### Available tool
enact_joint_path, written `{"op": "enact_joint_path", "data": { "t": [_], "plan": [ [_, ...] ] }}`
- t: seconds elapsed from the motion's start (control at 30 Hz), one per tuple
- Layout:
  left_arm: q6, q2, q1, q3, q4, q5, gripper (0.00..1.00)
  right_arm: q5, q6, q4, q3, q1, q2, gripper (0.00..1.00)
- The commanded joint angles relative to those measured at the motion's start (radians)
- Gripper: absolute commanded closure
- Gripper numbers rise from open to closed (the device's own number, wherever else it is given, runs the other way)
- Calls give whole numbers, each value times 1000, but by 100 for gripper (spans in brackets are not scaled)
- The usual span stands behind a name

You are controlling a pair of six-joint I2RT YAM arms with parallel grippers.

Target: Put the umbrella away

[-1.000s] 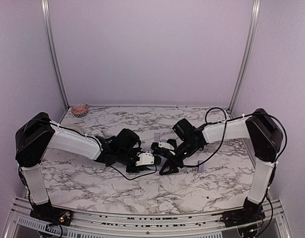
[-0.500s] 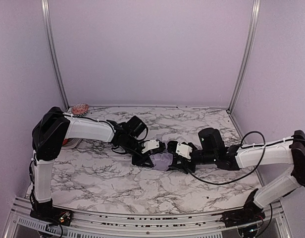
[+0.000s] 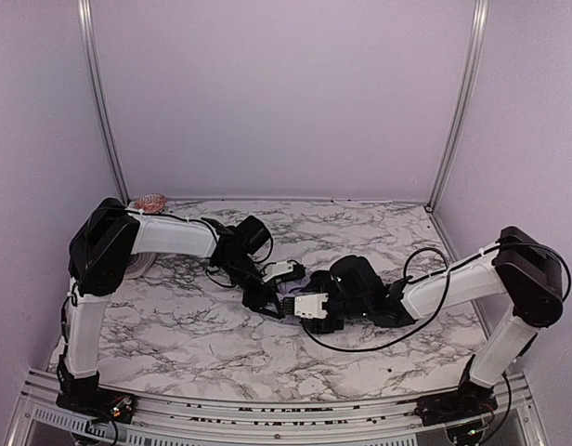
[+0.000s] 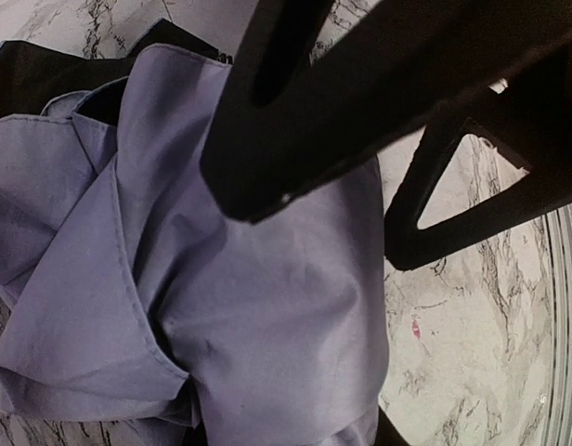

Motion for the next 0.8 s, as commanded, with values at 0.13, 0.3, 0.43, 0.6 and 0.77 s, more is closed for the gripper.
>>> {"op": "enact_joint_path", "data": {
  "t": [0.13, 0.3, 0.43, 0.6, 0.77],
  "plan": [
    [-8, 131, 19, -30, -251, 35, 95, 21, -57, -135, 100, 0, 116, 30],
    [12, 149, 30, -18, -271, 77, 95, 84, -11, -250, 182, 0, 196, 50],
    [37, 140, 35, -19, -281, 110, 93, 77, 20, -317, 211, -1, 217, 65],
    [39, 97, 61, -18, -248, 127, 55, 26, 63, -428, 253, -2, 250, 75],
    [-136, -45, 140, -134, 53, -24, 32, -79, 116, -539, 294, -19, 268, 82]
  ]
}}
